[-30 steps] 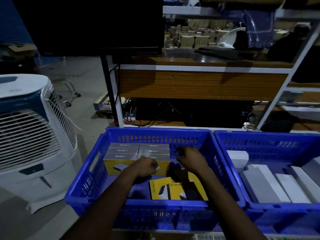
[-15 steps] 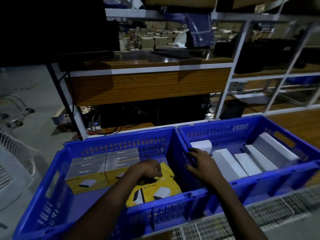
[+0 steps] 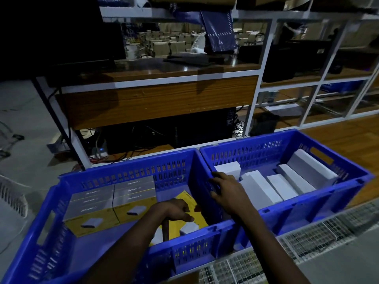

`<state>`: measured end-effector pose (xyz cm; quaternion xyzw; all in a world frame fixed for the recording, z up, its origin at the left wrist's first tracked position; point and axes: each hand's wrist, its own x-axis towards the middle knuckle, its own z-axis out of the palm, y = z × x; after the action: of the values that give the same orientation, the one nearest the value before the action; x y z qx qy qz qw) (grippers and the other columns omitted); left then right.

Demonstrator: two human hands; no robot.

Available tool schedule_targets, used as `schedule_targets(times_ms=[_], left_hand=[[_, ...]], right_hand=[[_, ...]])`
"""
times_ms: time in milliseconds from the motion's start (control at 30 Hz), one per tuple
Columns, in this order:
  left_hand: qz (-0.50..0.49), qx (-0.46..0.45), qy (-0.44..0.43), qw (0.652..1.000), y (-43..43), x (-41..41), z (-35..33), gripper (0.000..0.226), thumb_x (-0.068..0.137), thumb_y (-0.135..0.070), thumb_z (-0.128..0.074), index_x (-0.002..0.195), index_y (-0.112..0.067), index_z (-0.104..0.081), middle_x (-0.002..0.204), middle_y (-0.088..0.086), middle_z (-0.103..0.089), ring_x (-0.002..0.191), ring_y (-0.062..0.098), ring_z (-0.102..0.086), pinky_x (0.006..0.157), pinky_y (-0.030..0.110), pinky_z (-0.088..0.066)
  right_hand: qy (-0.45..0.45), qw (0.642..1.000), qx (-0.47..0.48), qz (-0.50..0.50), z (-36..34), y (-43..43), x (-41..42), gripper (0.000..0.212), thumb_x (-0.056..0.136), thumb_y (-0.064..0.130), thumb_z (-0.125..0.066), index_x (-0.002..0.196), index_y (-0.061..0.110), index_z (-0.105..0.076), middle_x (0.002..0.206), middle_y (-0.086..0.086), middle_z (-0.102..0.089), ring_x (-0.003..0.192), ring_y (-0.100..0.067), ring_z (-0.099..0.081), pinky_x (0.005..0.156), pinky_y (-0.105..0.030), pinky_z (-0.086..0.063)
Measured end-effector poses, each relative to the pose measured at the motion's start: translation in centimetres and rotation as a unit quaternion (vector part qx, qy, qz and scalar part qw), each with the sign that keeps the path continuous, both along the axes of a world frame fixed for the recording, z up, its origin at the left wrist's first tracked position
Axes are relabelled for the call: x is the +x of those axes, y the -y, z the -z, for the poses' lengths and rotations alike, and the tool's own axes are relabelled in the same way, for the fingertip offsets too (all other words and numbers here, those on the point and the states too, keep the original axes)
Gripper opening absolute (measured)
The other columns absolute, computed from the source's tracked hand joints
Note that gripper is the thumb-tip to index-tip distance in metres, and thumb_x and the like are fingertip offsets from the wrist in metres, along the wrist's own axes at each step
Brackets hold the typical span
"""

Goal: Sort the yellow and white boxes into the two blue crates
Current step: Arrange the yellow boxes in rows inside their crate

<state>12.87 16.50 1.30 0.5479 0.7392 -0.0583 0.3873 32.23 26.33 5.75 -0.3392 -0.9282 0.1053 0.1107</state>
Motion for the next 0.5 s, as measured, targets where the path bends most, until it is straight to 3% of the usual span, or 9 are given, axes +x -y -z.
schedule_targets(times_ms=[100, 200, 300, 400, 500], left_hand=[[-0.015, 0.03, 0.02, 0.999, 0.2, 0.1, -0.8, 0.062, 0.094, -0.049, -0.057, 0.143, -0.013, -0.044, 0.149, 0.008, -0.043, 0.129, 0.029, -0.047, 0.105, 0.041, -0.041], [-0.031, 0.103, 0.027, 0.994, 0.9, -1.0, -1.9, 0.053, 0.097, -0.047, -0.053, 0.136, -0.011, -0.052, 0.139, 0.011, -0.052, 0.119, 0.028, -0.054, 0.096, 0.038, -0.044], [-0.086, 0.199, 0.048, 0.975, 2.3, -2.9, -3.4, 0.039, 0.098, -0.043, -0.052, 0.115, -0.01, -0.064, 0.113, 0.016, -0.063, 0.093, 0.024, -0.058, 0.071, 0.028, -0.043], [-0.157, 0.288, 0.032, 0.944, 4.6, -5.5, -4.8, 0.03, 0.096, -0.044, -0.056, 0.08, -0.018, -0.058, 0.072, 0.009, -0.049, 0.067, 0.019, -0.046, 0.055, 0.028, -0.028], [-0.234, 0.363, 0.038, 0.901, 7.1, -8.4, -5.8, 0.033, 0.093, -0.042, -0.062, 0.069, -0.019, -0.055, 0.062, 0.002, -0.042, 0.059, 0.018, -0.042, 0.055, 0.028, -0.027]], right_hand=[[0.007, 1.0, 0.02, 0.001, 0.0, 0.0, -0.1, 0.047, 0.09, 0.036, -0.052, 0.136, 0.024, -0.053, 0.15, 0.006, -0.04, 0.127, -0.027, -0.043, 0.094, -0.042, -0.046], [-0.044, 0.998, 0.054, -0.011, 0.0, 0.1, -0.2, 0.043, 0.085, 0.037, -0.052, 0.123, 0.021, -0.064, 0.137, 0.0, -0.055, 0.12, -0.031, -0.051, 0.089, -0.046, -0.048], [-0.102, 0.992, 0.067, -0.034, -0.5, 0.5, -1.2, 0.041, 0.082, 0.036, -0.052, 0.115, 0.019, -0.069, 0.127, -0.003, -0.063, 0.114, -0.033, -0.056, 0.086, -0.046, -0.05], [-0.144, 0.986, 0.05, -0.063, -1.2, 1.9, -4.3, 0.043, 0.084, 0.041, -0.046, 0.112, 0.017, -0.07, 0.118, -0.004, -0.066, 0.108, -0.033, -0.056, 0.082, -0.044, -0.047], [-0.164, 0.98, -0.022, -0.115, -1.6, 3.7, -8.4, 0.041, 0.089, 0.041, -0.051, 0.12, 0.017, -0.065, 0.12, -0.006, -0.061, 0.11, -0.032, -0.054, 0.086, -0.044, -0.048]])
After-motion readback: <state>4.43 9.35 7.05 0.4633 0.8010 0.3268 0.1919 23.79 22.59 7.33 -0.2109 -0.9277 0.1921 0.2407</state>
